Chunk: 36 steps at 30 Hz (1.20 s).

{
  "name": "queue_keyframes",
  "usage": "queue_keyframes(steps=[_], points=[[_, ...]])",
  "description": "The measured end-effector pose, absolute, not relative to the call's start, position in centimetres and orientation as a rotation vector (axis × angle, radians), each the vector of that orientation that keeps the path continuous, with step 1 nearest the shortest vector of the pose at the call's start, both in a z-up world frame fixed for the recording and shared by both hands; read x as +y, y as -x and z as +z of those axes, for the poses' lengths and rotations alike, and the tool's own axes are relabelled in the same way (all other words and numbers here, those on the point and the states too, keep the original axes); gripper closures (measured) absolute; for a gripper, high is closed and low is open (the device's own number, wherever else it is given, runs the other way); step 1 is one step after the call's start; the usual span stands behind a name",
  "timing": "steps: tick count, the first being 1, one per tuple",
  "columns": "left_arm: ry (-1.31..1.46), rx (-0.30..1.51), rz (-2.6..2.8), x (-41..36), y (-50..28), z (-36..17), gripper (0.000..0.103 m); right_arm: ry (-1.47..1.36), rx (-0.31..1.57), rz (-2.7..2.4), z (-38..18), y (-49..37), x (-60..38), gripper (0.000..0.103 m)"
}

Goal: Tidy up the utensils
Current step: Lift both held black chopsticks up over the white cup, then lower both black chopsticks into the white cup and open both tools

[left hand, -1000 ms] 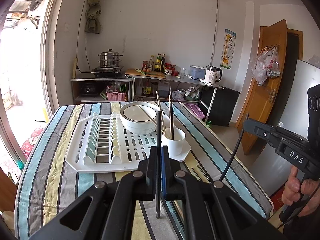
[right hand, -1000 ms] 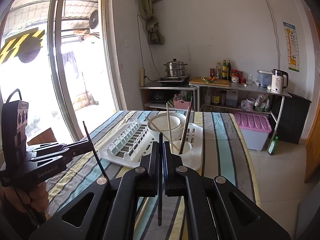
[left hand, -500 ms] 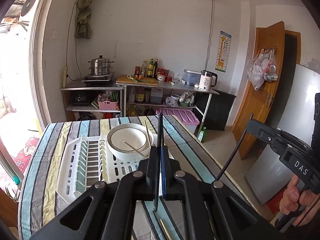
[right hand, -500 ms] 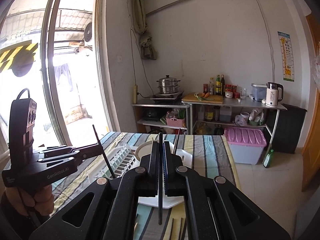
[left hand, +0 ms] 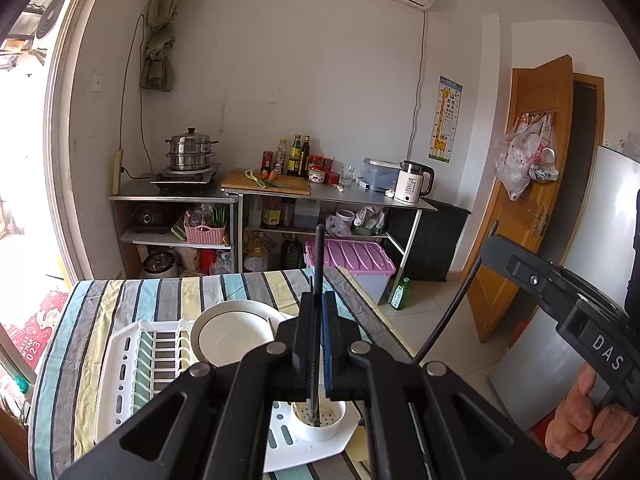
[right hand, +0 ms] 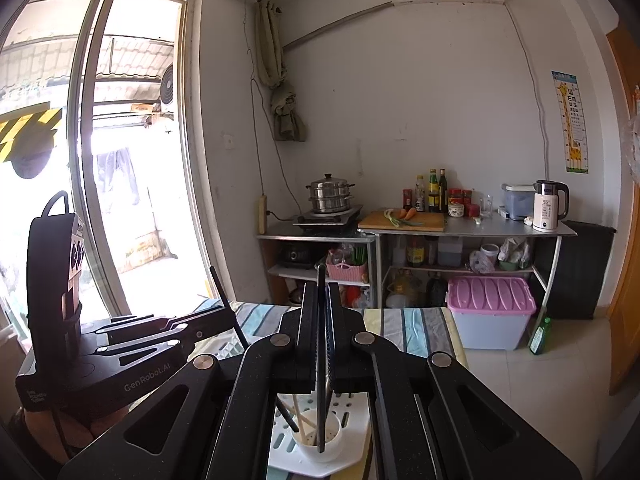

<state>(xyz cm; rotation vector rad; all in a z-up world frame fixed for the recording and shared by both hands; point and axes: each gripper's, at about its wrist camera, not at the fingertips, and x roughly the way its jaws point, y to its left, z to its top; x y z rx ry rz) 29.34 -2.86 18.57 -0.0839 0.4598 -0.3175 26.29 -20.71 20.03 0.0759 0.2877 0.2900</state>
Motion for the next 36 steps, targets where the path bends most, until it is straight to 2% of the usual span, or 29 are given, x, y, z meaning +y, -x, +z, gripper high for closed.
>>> queue_keyframes(steps=[19,30,32,35,36], points=[[0.084,0.585,-0.308,-3.5,-34.1,12.3,0.099,-0.117,0.444,0.26,13.3,-33.2,-20.9,0.1],[0.051,0.564,-0.268,-3.2,-34.6,12.2,0.099,-0.152,0.462,0.253,12.9,-34.0,-22.2,0.1],[0.047,0.564,-0.263,-3.1,-34.5,12.2,0.099,-0.142,0.469,0.232,12.9,-33.9,-22.2,0.097],[0.042,0.567,-0.263,-3.1,-34.1,12.2,0.094,-0.143,0.469,0.235,12.8,-33.6,-22.4,0.093],[0.037,0.561,-0.26,-3.1,-33.8,12.2,0.089,-0.142,0.468,0.237,12.8,-33.3,-22.4,0.092]])
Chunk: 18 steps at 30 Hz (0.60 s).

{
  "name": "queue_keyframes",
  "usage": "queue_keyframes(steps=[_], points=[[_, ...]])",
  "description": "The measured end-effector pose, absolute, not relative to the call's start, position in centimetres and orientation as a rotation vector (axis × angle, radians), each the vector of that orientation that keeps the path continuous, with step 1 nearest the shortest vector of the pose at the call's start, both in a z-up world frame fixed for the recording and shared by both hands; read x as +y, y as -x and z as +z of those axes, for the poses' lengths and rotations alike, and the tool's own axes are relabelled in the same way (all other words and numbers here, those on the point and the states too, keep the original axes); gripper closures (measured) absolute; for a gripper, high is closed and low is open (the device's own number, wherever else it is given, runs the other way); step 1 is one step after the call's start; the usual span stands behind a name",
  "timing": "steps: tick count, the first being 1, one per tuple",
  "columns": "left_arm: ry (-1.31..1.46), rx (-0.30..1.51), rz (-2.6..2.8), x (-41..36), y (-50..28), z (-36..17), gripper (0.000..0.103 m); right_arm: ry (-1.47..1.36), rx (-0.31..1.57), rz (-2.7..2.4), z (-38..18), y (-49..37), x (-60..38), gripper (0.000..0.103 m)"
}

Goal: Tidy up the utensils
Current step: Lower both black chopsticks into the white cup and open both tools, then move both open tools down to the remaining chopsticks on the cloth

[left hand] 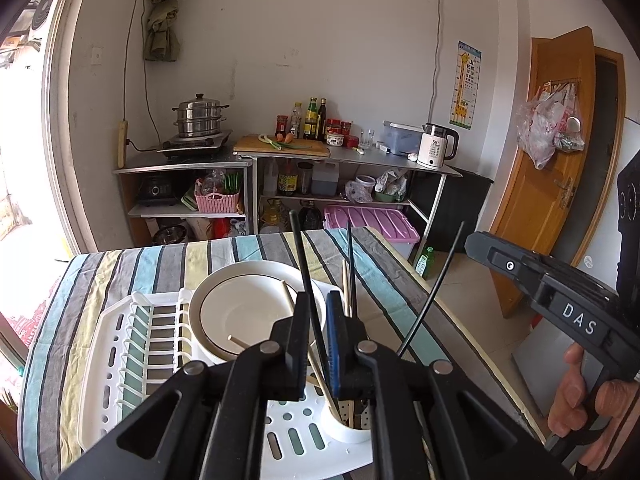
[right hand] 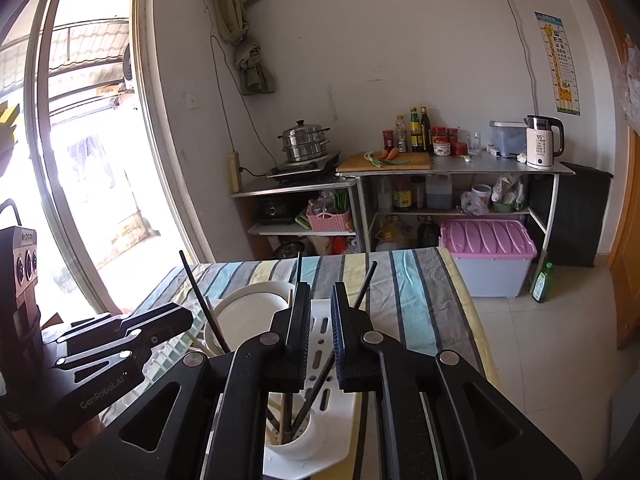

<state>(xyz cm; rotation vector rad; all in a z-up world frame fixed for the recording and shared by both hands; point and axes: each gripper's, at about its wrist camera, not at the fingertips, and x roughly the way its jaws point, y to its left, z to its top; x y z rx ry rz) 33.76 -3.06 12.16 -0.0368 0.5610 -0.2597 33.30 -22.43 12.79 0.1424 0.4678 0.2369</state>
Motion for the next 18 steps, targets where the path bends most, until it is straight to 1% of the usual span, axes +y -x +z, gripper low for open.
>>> queue_keyframes(steps=[1,3,12,18], points=[[0.033,0.553,-0.259,-3.0,-33.4,12.2,0.084,-0.141,0.466,0.238,12.8,-33.1,-22.5,0.092],[0.031,0.543,-0.256,-2.9,-32.8,12.3,0.081,-0.137,0.463,0.239,12.9,-32.5,-22.6,0.091],[0.049,0.52,-0.221,-0.9,-27.7,11.7,0.081,-0.117,0.441,0.236,13.0,-26.9,-23.3,0.091],[0.068,0.548,-0.207,0.4,-23.0,9.5,0.081,-0.096,0.442,0.25,11.3,-21.2,-23.1,0.091]])
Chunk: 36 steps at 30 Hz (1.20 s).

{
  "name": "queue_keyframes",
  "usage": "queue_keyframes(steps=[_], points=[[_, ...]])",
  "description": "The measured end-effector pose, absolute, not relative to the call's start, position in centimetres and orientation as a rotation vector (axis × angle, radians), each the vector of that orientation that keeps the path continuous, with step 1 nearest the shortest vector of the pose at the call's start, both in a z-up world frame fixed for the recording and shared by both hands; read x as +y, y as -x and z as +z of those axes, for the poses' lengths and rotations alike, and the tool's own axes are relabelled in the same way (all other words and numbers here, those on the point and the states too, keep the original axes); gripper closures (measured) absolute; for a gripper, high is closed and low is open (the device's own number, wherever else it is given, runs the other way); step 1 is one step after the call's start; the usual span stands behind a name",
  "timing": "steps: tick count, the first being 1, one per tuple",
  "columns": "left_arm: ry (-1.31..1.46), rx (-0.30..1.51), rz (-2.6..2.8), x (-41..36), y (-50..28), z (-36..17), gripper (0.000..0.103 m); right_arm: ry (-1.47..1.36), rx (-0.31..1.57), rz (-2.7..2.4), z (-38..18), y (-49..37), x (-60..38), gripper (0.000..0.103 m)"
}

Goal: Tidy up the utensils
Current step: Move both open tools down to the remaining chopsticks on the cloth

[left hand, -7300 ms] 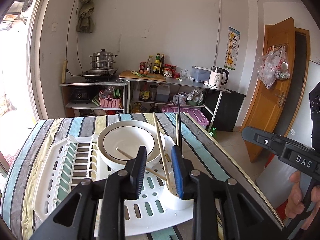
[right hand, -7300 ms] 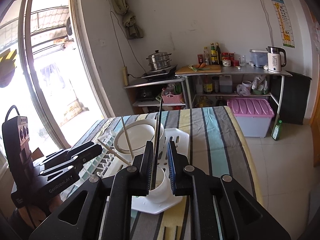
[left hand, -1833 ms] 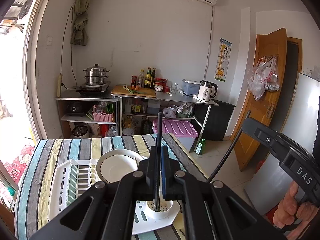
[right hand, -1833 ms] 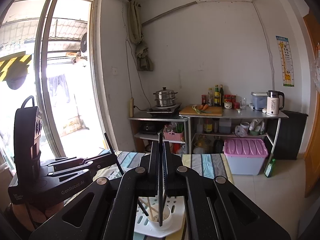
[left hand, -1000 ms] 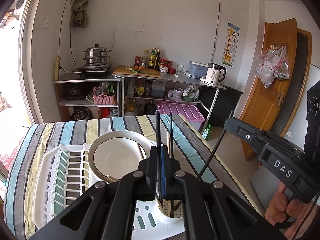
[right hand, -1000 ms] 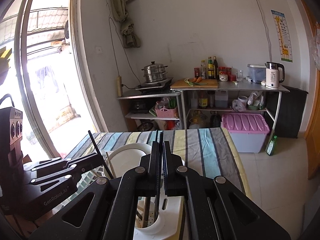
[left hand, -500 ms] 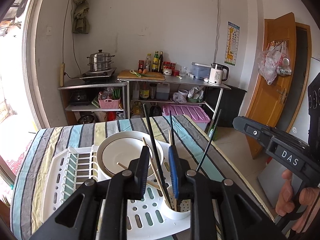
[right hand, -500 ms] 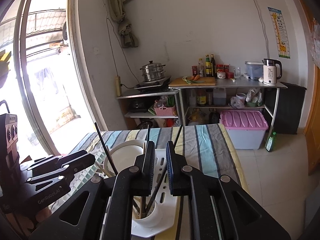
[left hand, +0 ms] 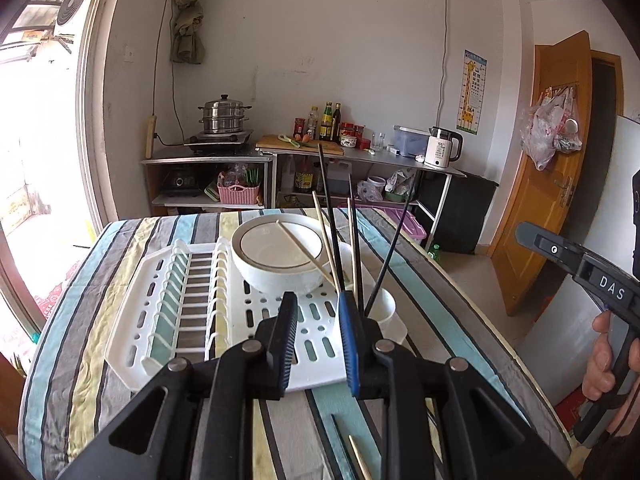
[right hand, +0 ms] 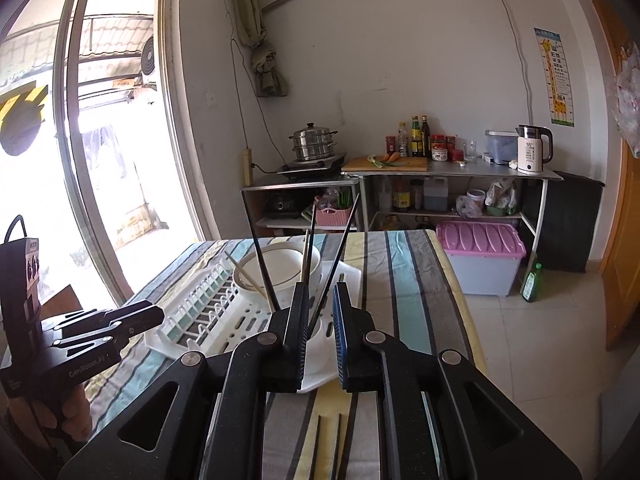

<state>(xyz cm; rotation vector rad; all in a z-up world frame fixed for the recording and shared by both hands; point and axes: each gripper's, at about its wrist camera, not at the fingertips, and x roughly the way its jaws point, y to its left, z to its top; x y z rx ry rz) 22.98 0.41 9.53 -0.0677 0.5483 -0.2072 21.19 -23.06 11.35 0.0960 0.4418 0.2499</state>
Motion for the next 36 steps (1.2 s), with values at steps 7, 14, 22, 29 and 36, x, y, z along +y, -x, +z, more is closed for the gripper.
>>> queue_keyframes(steps=[7,14,22,29,36], points=[[0.075,0.582,-0.203,0.5,-18.0,6.9,0.081,-0.08,0.456,0.265,9.6,-16.0,-22.9,0.091],[0.067,0.623,-0.217,0.1,-14.0,4.4,0.081,-0.082,0.498,0.274,7.6,-12.6,-23.2,0.091],[0.062,0.683,-0.209,-0.1,-12.8,2.2,0.081,-0.08,0.535,0.291,6.1,-11.9,-23.2,0.091],[0.068,0.733,-0.207,-0.3,-14.0,1.1,0.081,-0.066,0.589,0.318,4.5,-13.4,-22.6,0.091],[0.081,0.832,-0.217,-0.9,-17.9,-0.4,0.08,-0.042,0.671,0.33,2.2,-16.0,-22.1,0.091]])
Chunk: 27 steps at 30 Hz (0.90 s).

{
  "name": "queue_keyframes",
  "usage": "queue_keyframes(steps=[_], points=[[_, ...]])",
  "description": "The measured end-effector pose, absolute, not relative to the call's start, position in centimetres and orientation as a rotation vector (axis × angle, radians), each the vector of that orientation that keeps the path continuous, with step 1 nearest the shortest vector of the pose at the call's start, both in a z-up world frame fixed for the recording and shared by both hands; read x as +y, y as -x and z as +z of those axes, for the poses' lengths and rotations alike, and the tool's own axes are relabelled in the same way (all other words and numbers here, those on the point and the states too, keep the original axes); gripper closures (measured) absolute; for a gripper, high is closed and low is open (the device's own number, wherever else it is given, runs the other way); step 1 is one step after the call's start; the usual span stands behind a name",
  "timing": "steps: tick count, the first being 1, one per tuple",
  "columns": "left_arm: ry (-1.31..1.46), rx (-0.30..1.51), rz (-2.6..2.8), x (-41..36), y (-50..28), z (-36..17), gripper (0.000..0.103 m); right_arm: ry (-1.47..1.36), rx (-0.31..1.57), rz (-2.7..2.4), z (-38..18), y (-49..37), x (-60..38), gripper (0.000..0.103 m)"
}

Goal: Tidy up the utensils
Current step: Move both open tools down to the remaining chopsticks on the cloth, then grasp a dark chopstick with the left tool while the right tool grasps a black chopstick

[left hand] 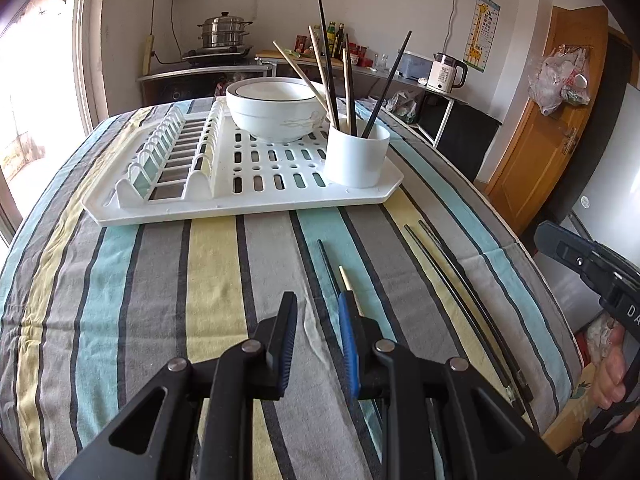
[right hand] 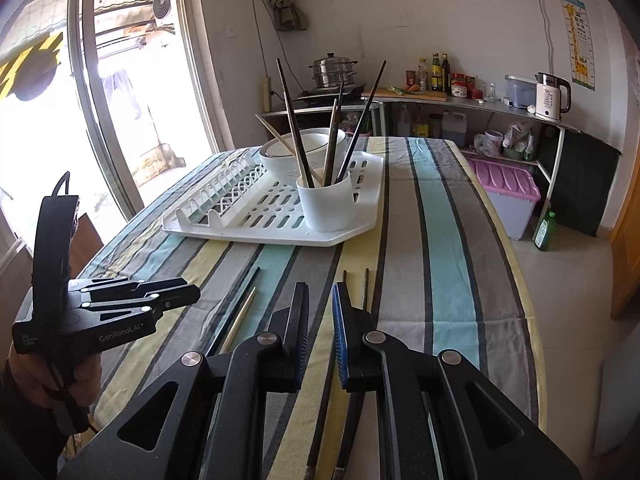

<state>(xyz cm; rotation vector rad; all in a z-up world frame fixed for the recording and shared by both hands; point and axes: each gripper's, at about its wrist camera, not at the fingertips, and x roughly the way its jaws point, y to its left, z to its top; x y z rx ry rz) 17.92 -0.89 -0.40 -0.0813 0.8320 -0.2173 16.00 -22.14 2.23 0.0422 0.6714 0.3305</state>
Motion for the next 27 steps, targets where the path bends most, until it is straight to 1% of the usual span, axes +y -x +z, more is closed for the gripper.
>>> queue_keyframes(steps=[5,12,27], points=[[0.099,0.901,-0.215,-1.3,-20.9,-1.6,0.08,0.001,0.743,0.33,0.5,-18.6,-21.4,0.091],[0.113,0.947,-0.218,-1.9,-23.3,-2.4,0.08,0.054,0.832,0.342,-2.1,-21.2,-20.4,0.091],[0.067,0.972,-0.196,-2.8,-24.8,-3.2,0.081,0.097,0.897,0.321,-4.0,-23.4,-19.5,0.091]])
